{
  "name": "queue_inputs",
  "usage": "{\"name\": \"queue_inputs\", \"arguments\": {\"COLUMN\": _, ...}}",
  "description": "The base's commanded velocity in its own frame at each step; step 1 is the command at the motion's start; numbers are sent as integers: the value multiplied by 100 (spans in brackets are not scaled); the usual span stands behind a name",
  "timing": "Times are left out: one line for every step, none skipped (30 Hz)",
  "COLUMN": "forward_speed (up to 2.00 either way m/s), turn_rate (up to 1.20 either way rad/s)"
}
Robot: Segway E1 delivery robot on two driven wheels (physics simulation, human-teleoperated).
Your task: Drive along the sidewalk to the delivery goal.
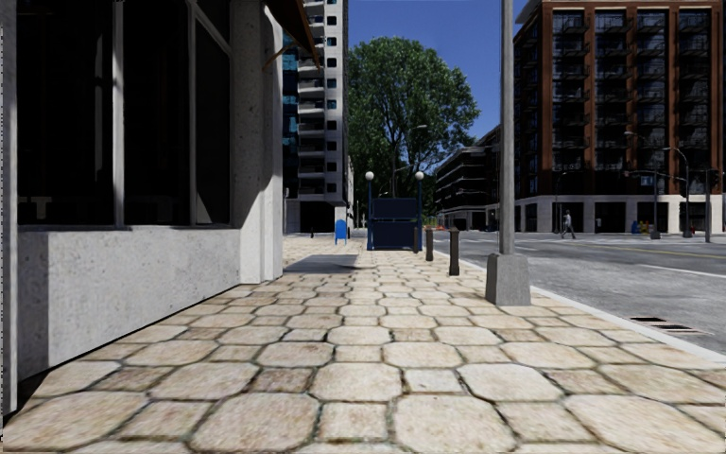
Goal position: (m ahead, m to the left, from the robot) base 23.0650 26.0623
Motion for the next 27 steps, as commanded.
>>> {"name": "queue_inputs", "arguments": {"forward_speed": 181, "turn_rate": 0}}
{"name": "queue_inputs", "arguments": {"forward_speed": 183, "turn_rate": 0}}
{"name": "queue_inputs", "arguments": {"forward_speed": 183, "turn_rate": 0}}
{"name": "queue_inputs", "arguments": {"forward_speed": 184, "turn_rate": 0}}
{"name": "queue_inputs", "arguments": {"forward_speed": 186, "turn_rate": 0}}
{"name": "queue_inputs", "arguments": {"forward_speed": 187, "turn_rate": 0}}
{"name": "queue_inputs", "arguments": {"forward_speed": 187, "turn_rate": 0}}
{"name": "queue_inputs", "arguments": {"forward_speed": 187, "turn_rate": 0}}
{"name": "queue_inputs", "arguments": {"forward_speed": 187, "turn_rate": 0}}
{"name": "queue_inputs", "arguments": {"forward_speed": 187, "turn_rate": 0}}
{"name": "queue_inputs", "arguments": {"forward_speed": 187, "turn_rate": 0}}
{"name": "queue_inputs", "arguments": {"forward_speed": 187, "turn_rate": 0}}
{"name": "queue_inputs", "arguments": {"forward_speed": 187, "turn_rate": 0}}
{"name": "queue_inputs", "arguments": {"forward_speed": 187, "turn_rate": 0}}
{"name": "queue_inputs", "arguments": {"forward_speed": 187, "turn_rate": 0}}
{"name": "queue_inputs", "arguments": {"forward_speed": 187, "turn_rate": 0}}
{"name": "queue_inputs", "arguments": {"forward_speed": 187, "turn_rate": 0}}
{"name": "queue_inputs", "arguments": {"forward_speed": 187, "turn_rate": 0}}
{"name": "queue_inputs", "arguments": {"forward_speed": 187, "turn_rate": 0}}
{"name": "queue_inputs", "arguments": {"forward_speed": 187, "turn_rate": 0}}
{"name": "queue_inputs", "arguments": {"forward_speed": 187, "turn_rate": 0}}
{"name": "queue_inputs", "arguments": {"forward_speed": 187, "turn_rate": 0}}
{"name": "queue_inputs", "arguments": {"forward_speed": 187, "turn_rate": 0}}
{"name": "queue_inputs", "arguments": {"forward_speed": 187, "turn_rate": 0}}
{"name": "queue_inputs", "arguments": {"forward_speed": 188, "turn_rate": 0}}
{"name": "queue_inputs", "arguments": {"forward_speed": 188, "turn_rate": 0}}
{"name": "queue_inputs", "arguments": {"forward_speed": 188, "turn_rate": 0}}
